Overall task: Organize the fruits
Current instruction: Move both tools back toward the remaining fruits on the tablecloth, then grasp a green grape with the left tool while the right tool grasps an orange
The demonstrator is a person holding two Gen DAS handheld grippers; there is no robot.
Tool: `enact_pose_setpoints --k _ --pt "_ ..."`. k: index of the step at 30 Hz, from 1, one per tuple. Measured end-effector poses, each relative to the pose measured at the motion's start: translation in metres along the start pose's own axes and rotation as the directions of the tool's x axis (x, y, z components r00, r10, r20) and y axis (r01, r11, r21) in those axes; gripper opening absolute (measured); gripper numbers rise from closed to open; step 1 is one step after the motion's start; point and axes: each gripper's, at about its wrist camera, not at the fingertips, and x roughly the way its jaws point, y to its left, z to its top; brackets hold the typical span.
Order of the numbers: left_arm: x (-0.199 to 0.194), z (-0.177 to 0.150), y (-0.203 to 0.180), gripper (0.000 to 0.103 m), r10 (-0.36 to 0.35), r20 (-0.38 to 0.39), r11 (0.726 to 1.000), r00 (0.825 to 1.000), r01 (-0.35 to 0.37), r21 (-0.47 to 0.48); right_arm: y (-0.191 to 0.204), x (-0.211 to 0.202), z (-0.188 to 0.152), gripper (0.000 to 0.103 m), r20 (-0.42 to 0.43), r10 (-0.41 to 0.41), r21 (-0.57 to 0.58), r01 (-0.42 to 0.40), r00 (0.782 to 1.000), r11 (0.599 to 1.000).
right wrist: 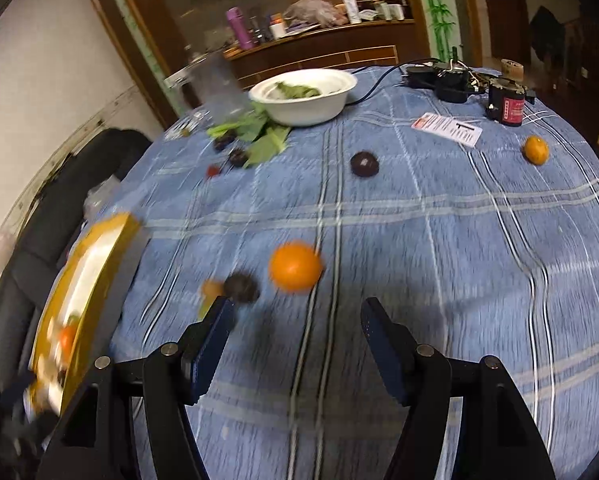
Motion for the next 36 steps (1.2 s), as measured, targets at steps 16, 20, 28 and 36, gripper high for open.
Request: enact_pose_setpoints --k 16,20,28,36 --pt "0.071 0.035 -0.046 0.053 -0.075 -0.05 0.997 0.996 0.076 0.031 -0.005 0.045 0.015 0.038 -0.047 0.097 -0.026 -0.098 0.994 0.995" --pt "0.094 0.043 -0.054 0.048 -0.085 -0.067 0.996 0.994 0.087 0.028 -0.006 0.042 0.014 0.038 -0.055 0.12 -0.024 -0.122 0.991 0.992" --pt "0.129 0.047 -0.069 0.048 -0.109 -0.125 0.992 0.986 0.116 0.047 -0.01 0.035 0.017 0.038 -0.034 0.122 -0.01 -0.123 0.992 0.992" --pt "0.131 0.044 -0.072 0.023 -0.059 -0.092 0.995 0.994 0.066 0.074 -0.008 0.033 0.017 0.038 -0.029 0.119 -0.018 -0.119 0.993 0.993"
